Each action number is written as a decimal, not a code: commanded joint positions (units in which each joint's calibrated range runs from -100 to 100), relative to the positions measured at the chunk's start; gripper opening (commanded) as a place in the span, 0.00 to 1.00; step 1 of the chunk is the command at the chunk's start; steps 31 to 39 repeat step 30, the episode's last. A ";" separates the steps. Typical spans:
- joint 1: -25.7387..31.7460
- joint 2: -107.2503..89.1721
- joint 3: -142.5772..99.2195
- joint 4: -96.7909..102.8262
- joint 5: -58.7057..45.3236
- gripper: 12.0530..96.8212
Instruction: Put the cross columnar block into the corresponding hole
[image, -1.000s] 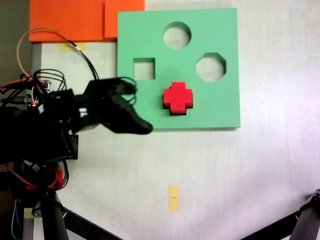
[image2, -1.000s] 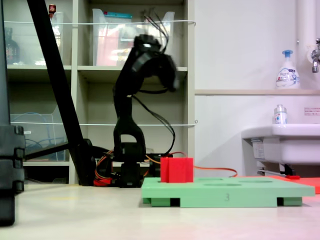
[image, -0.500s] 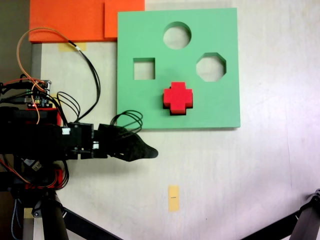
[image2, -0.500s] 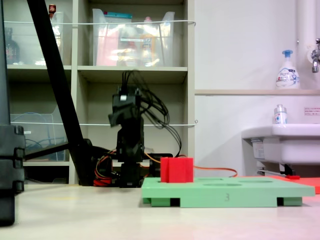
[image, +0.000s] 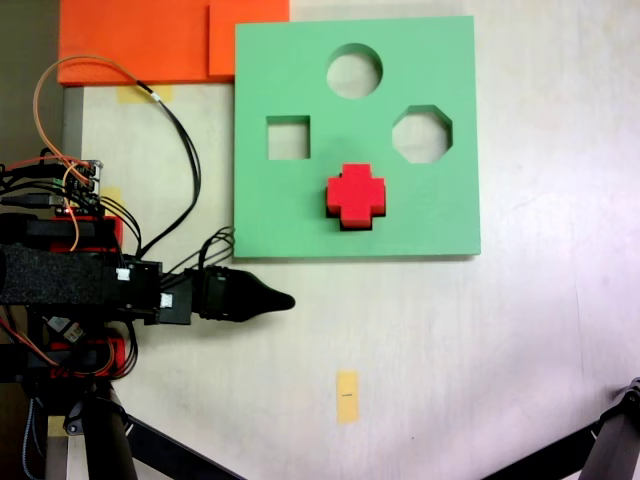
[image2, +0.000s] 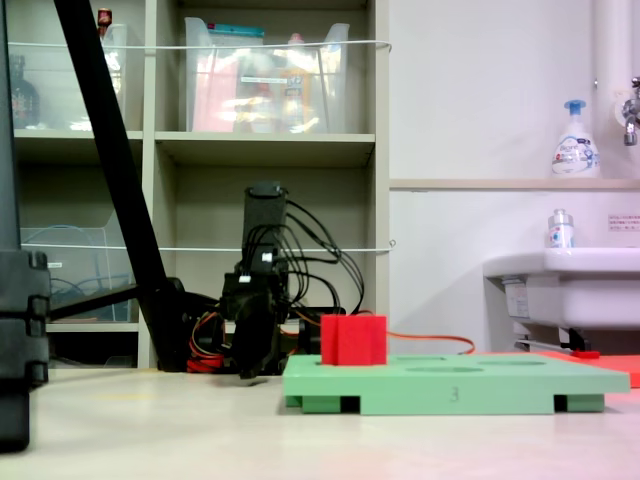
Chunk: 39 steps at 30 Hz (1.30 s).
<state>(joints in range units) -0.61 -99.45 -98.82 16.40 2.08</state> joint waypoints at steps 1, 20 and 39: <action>-0.24 -0.55 -1.18 -5.37 -0.93 0.43; -0.49 -0.55 -1.18 -15.19 -0.88 0.43; -0.49 -0.55 -1.18 -15.19 -0.88 0.43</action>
